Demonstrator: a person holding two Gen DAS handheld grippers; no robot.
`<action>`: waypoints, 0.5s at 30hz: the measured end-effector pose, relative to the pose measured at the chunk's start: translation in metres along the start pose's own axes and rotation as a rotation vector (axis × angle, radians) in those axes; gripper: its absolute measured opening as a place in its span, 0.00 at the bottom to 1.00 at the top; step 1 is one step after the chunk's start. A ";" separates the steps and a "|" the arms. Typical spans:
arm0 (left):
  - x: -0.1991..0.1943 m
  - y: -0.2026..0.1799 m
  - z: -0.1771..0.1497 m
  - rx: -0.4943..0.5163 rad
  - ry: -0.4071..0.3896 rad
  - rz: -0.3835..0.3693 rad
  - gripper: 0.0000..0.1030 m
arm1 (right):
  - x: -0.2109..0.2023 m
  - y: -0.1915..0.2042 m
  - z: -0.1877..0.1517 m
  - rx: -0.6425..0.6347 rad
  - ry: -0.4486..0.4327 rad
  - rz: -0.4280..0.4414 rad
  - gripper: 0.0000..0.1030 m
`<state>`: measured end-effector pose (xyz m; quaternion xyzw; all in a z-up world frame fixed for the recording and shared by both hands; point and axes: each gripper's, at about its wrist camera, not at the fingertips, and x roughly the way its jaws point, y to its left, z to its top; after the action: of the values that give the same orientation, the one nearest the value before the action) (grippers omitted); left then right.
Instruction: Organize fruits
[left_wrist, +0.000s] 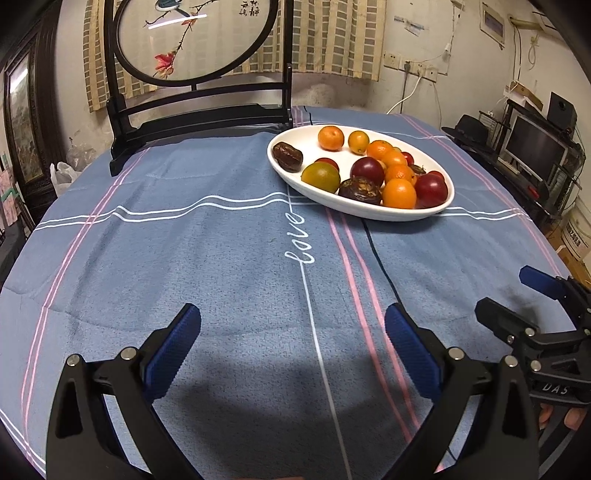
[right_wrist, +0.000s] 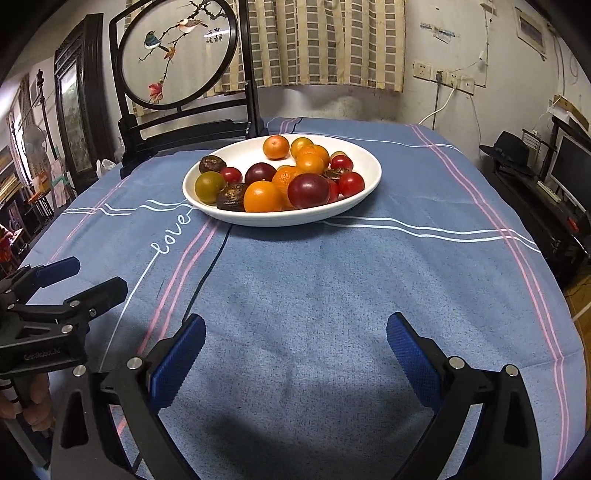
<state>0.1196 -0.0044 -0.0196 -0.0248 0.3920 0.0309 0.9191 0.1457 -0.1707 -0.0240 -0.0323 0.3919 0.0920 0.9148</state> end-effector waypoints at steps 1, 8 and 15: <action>0.000 0.000 0.000 0.002 -0.001 -0.001 0.95 | 0.000 0.000 0.000 -0.001 0.002 -0.001 0.96; -0.001 0.000 0.000 -0.001 -0.005 -0.009 0.95 | 0.003 -0.001 0.000 0.001 0.014 -0.006 0.96; 0.002 0.003 -0.002 -0.017 0.008 -0.006 0.95 | 0.005 0.000 -0.002 -0.008 0.024 -0.010 0.96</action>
<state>0.1199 -0.0016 -0.0224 -0.0337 0.3952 0.0315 0.9174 0.1477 -0.1697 -0.0286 -0.0393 0.4024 0.0885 0.9103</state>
